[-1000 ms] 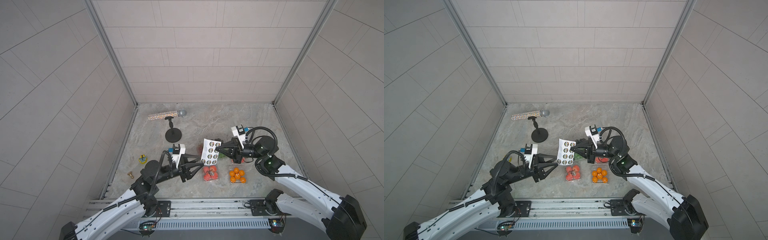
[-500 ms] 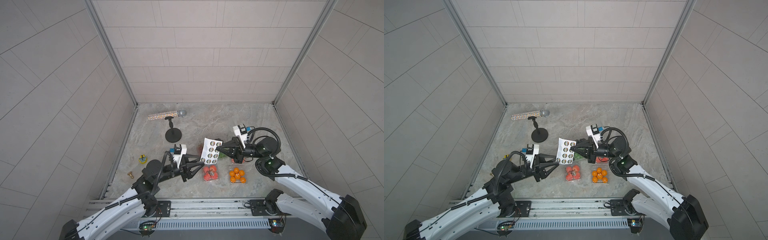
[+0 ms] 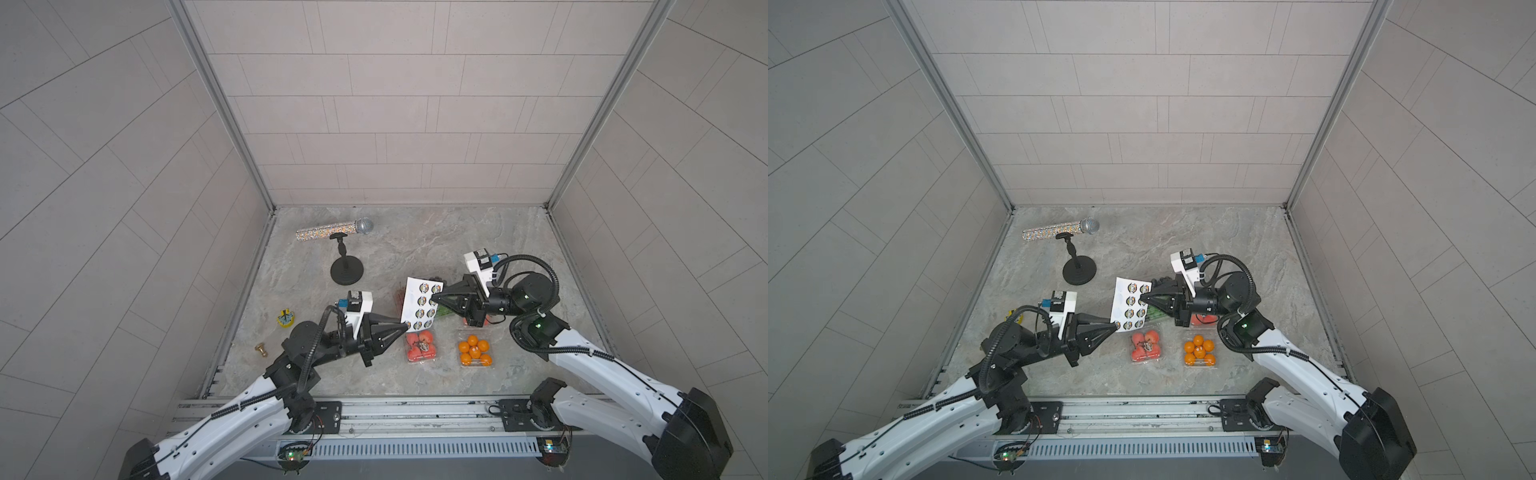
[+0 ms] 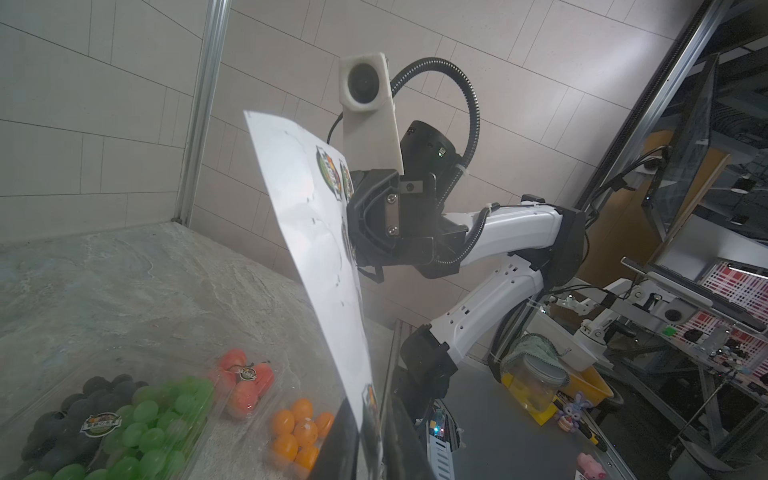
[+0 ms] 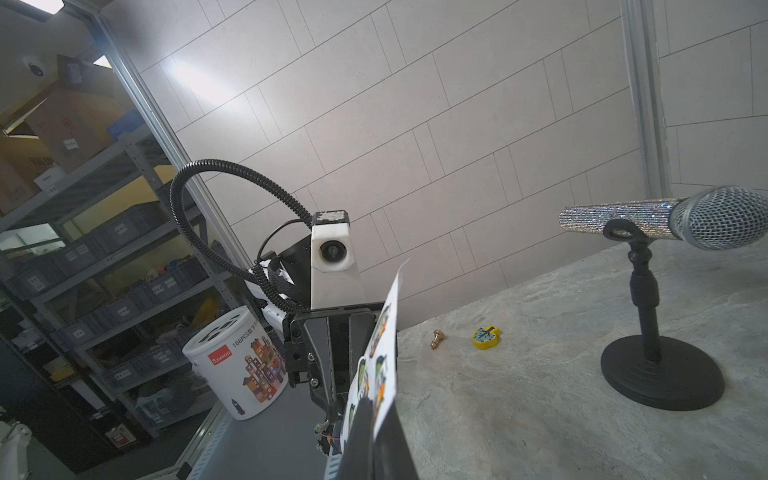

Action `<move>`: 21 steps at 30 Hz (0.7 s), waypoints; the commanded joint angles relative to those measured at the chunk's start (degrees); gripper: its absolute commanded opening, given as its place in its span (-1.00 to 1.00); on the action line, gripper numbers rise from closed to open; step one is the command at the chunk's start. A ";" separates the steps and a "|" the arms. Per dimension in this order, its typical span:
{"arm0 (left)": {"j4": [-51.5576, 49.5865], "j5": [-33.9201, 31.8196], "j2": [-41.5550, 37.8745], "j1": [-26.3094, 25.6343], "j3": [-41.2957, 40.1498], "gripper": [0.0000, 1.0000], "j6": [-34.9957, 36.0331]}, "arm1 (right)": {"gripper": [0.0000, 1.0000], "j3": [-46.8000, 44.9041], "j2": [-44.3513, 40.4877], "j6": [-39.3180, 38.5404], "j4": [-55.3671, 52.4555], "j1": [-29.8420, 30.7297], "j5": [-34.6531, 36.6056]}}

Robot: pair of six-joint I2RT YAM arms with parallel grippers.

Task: Label fruit boxes
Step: Adjust the label sticker.

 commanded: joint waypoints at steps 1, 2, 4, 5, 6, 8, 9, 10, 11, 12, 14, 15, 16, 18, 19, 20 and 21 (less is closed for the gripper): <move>0.81 -0.31 0.28 0.21 -0.07 -0.79 0.86 | -1.00 -0.20 -0.31 -0.68 0.82 0.21 -0.26; 0.53 -0.17 0.58 0.17 0.09 -0.83 0.87 | -1.00 -0.17 -0.32 -0.68 0.86 0.17 -0.26; 0.51 -0.33 0.85 0.25 0.16 -0.87 0.89 | -1.00 -0.21 -0.35 -0.65 0.69 0.25 -0.26; 0.78 -0.54 0.80 0.26 -0.02 -0.90 0.98 | -1.00 -0.17 -0.26 -0.76 0.73 0.38 -0.32; 1.08 -0.62 0.69 0.22 -0.19 -0.93 0.97 | -1.00 -0.33 -0.27 -0.77 0.60 0.43 -0.34; 0.99 -1.55 0.30 0.21 -0.36 -1.00 0.88 | -0.93 -0.34 -0.04 -1.01 0.17 0.65 -0.42; 0.83 -2.62 0.03 0.21 -0.38 -1.00 0.56 | -0.77 -0.41 0.07 -0.95 -0.10 0.69 -0.38; 0.64 -3.56 -0.21 0.25 -0.46 -1.00 0.32 | -0.63 -0.51 0.11 -0.95 -0.34 0.84 -0.55; 0.62 -4.17 -0.49 0.23 -0.56 -1.00 0.04 | -0.44 -0.75 0.10 -0.88 -0.77 0.86 -0.30; 0.58 -4.86 -0.62 0.20 -0.67 -1.00 -0.35 | -0.29 -1.13 0.09 -0.86 -1.15 0.84 0.19; 1.53 -4.76 -0.50 0.21 -0.78 -1.00 -0.96 | -0.15 -2.19 0.04 -0.77 -0.27 1.41 1.44; 2.96 -4.69 -0.33 0.22 -0.90 -1.00 -1.63 | -0.13 -2.59 0.09 -0.74 0.15 1.97 2.26; 4.48 -4.69 -0.13 0.20 -0.90 -1.00 -2.30 | -0.13 -2.95 0.28 -0.76 0.55 2.57 2.69; 8.25 -3.57 0.62 0.26 -3.07 -1.00 -3.41 | -0.14 -3.94 0.75 -0.77 2.01 4.67 3.43; 9.67 -3.13 1.02 0.20 -3.40 -1.00 -4.03 | -0.15 -4.34 1.09 -0.83 2.90 5.72 3.83; 10.12 -3.10 1.36 0.23 -3.34 -1.00 -4.30 | -0.15 -4.46 1.54 -1.01 3.40 6.80 4.14; 10.58 -2.82 1.77 0.24 -3.28 -1.00 -4.56 | -0.18 -4.60 2.04 -1.26 3.86 7.78 4.29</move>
